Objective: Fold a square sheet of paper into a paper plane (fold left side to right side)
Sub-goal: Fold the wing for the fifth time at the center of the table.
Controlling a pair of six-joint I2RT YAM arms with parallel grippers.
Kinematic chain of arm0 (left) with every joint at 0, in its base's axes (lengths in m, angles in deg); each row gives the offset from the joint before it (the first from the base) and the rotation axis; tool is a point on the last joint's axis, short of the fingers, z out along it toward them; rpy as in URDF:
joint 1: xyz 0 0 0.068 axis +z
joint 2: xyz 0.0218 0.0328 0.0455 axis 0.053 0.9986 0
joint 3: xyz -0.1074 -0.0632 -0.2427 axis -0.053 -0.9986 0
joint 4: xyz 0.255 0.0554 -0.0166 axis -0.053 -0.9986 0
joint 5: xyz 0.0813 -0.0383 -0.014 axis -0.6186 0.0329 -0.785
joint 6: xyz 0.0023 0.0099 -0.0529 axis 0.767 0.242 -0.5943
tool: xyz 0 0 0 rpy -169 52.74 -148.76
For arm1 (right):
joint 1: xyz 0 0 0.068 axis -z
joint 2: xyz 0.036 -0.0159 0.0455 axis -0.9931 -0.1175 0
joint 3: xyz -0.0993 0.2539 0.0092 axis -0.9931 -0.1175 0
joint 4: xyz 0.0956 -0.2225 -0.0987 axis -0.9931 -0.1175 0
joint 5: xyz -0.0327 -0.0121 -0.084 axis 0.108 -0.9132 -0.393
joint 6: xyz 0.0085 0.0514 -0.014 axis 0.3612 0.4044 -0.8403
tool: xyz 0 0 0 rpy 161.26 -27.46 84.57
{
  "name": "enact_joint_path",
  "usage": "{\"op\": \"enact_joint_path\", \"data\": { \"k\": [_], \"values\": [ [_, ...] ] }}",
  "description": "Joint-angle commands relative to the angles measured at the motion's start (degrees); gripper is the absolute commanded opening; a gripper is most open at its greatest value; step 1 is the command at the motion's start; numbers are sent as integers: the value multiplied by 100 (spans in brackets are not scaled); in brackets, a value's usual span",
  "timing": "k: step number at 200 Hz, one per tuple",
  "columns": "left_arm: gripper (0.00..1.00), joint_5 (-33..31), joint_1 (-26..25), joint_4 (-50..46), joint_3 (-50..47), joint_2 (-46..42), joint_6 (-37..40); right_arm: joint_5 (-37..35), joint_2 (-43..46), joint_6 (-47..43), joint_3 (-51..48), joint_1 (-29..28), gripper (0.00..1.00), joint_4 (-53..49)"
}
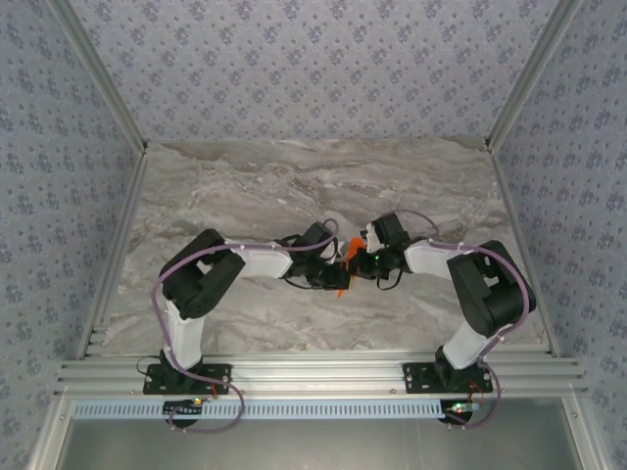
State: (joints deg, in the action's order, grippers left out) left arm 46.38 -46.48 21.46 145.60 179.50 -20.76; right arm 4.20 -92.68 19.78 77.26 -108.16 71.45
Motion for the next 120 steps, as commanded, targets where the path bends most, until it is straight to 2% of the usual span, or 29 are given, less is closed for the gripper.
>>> {"op": "enact_joint_path", "data": {
  "k": [1,42,120],
  "values": [
    [7,-422,-37,-409,-184,239,19,-235,-95,-6,-84,7,7,-302],
    [7,-439,-36,-476,-183,339,-10,-473,-219,-526,-36,314,7,-257],
    [7,-426,-27,-481,-226,432,-31,-458,-452,-1156,451,1008,8,-213]
  ]
}}
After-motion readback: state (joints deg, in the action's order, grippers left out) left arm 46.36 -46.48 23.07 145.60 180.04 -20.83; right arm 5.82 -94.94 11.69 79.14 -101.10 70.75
